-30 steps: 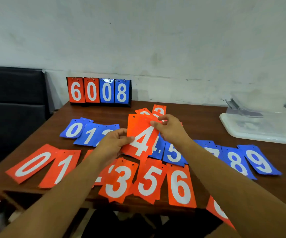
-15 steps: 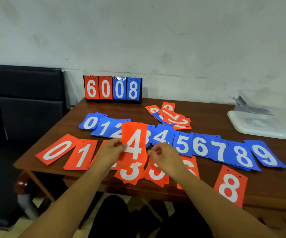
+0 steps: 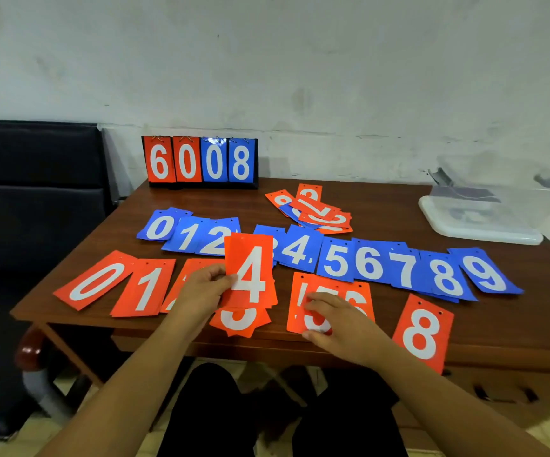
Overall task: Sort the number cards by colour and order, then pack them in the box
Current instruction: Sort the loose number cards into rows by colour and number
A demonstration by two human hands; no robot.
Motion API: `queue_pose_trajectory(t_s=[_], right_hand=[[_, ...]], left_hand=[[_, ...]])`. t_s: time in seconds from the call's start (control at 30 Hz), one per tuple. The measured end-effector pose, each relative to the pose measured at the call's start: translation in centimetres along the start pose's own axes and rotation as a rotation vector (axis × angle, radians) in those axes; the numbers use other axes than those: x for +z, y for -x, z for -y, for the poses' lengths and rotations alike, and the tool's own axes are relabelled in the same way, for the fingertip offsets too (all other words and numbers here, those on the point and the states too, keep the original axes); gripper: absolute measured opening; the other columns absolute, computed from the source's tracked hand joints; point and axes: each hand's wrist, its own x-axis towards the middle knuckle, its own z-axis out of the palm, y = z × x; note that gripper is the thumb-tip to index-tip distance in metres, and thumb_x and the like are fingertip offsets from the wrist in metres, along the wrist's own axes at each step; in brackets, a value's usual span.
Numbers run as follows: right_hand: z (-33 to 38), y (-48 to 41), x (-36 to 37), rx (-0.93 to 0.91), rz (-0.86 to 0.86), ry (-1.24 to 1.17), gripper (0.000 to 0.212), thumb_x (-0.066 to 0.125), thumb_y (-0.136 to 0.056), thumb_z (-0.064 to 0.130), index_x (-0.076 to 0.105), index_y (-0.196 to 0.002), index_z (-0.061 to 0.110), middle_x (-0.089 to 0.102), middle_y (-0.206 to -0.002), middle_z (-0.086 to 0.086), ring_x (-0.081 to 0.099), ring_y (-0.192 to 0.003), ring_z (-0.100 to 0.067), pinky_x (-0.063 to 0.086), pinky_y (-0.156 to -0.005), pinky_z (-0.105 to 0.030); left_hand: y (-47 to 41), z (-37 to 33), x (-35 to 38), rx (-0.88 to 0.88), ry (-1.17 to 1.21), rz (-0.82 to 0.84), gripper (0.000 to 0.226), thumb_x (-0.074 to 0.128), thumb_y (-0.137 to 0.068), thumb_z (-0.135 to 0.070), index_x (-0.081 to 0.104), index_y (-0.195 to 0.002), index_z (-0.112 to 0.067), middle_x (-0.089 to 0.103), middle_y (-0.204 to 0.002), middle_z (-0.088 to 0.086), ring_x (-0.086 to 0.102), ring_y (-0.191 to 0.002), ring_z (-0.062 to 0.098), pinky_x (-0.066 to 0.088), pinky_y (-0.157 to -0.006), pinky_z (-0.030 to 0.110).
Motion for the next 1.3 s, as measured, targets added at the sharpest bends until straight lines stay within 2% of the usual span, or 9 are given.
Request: queue_pose_trajectory(t_s=[0.13, 0.2, 0.33, 0.5, 0.83, 0.9, 1.0, 1.17, 1.3], right_hand=[[-1.4, 0.8, -0.6, 0.002, -0.043, -0.031, 0.064, 0.056, -0.086, 0.063, 0.038, -0.143, 0.040, 0.023, -0.156, 0.020, 0.024, -0.143, -0.007, 0.036, -0.109, -0.033], [-1.6, 0.9, -0.5, 0.027, -0.148, -0.097, 0.059, 0.055, -0.086, 0.064, 0.042, -0.138, 0.041, 0.023, -0.154, 0.019, 0.027, -0.140, -0.006, 0.041, -0.105, -0.032], [-1.9, 1.5, 0.2, 0.295, -0.441, -0.096, 0.043, 0.050, -0.097, 0.043, 0.046, -0.135, 0.024, 0.039, -0.143, 0.005, 0.039, -0.134, -0.013, 0.044, -0.105, -0.032], [-4.0, 3.4, 0.9, 0.407, -0.315, 0.000, 0.047, 0.047, -0.099, 0.037, 0.038, -0.142, 0.020, 0.039, -0.148, 0.002, 0.041, -0.135, -0.015, 0.040, -0.110, -0.033], [-7.8, 5.9, -0.4, 0.290, -0.252, -0.005, 0.044, 0.043, -0.101, 0.039, 0.038, -0.143, 0.028, 0.033, -0.153, 0.008, 0.037, -0.138, -0.011, 0.040, -0.105, -0.028], [-8.0, 6.2, -0.6, 0.344, -0.338, -0.023, 0.048, 0.046, -0.099, 0.042, 0.037, -0.144, 0.028, 0.033, -0.154, 0.006, 0.034, -0.140, -0.015, 0.041, -0.107, -0.034], [-8.6, 6.9, -0.6, 0.548, -0.476, -0.097, 0.050, 0.050, -0.097, 0.043, 0.041, -0.140, 0.020, 0.044, -0.144, -0.001, 0.043, -0.133, -0.019, 0.048, -0.103, -0.039], [-10.8, 9.0, -0.9, 0.517, -0.371, -0.083, 0.046, 0.051, -0.098, 0.037, 0.043, -0.139, 0.018, 0.044, -0.143, 0.001, 0.044, -0.132, -0.015, 0.051, -0.096, -0.033], [-11.8, 10.1, -2.7, 0.517, -0.322, -0.079, 0.046, 0.051, -0.099, 0.032, 0.043, -0.143, 0.019, 0.039, -0.150, 0.002, 0.037, -0.138, -0.015, 0.047, -0.104, -0.034]], left_hand=[[0.2, 0.1, 1.8, 0.035, -0.124, 0.003, 0.028, 0.064, -0.093, -0.030, 0.053, -0.118, -0.028, 0.065, -0.106, -0.006, 0.067, -0.091, 0.015, 0.054, -0.067, 0.028], [0.2, 0.3, 2.7, 0.038, -0.156, -0.005, 0.027, 0.064, -0.093, -0.030, 0.052, -0.117, -0.027, 0.063, -0.109, -0.004, 0.065, -0.091, 0.014, 0.053, -0.066, 0.027], [0.5, 0.6, 4.8, 0.055, -0.179, 0.037, 0.016, 0.061, -0.095, -0.028, 0.054, -0.110, -0.027, 0.062, -0.097, -0.012, 0.062, -0.082, 0.004, 0.050, -0.061, 0.021], [0.4, 1.0, 6.7, 0.042, -0.102, 0.098, 0.020, 0.064, -0.092, -0.029, 0.059, -0.112, -0.025, 0.066, -0.112, -0.002, 0.067, -0.100, 0.018, 0.057, -0.088, 0.041], [0.0, 0.9, 8.1, 0.013, -0.115, 0.125, 0.028, 0.065, -0.092, -0.032, 0.058, -0.118, -0.025, 0.065, -0.114, -0.003, 0.065, -0.104, 0.019, 0.058, -0.087, 0.040], [0.0, 1.0, 8.3, 0.017, -0.115, 0.121, 0.027, 0.064, -0.092, -0.031, 0.058, -0.117, -0.025, 0.064, -0.112, -0.004, 0.065, -0.103, 0.019, 0.058, -0.086, 0.040], [0.0, 0.9, 8.6, 0.028, -0.097, 0.124, 0.023, 0.063, -0.093, -0.030, 0.057, -0.115, -0.026, 0.063, -0.105, -0.007, 0.066, -0.100, 0.018, 0.058, -0.084, 0.039], [0.0, 0.7, 9.6, 0.048, -0.072, 0.158, 0.022, 0.064, -0.093, -0.029, 0.059, -0.114, -0.024, 0.066, -0.112, 0.000, 0.067, -0.101, 0.020, 0.058, -0.084, 0.039], [0.4, 0.6, 10.4, 0.051, -0.030, 0.182, 0.016, 0.064, -0.094, -0.026, 0.060, -0.109, -0.023, 0.067, -0.109, 0.000, 0.068, -0.097, 0.020, 0.057, -0.088, 0.043]])
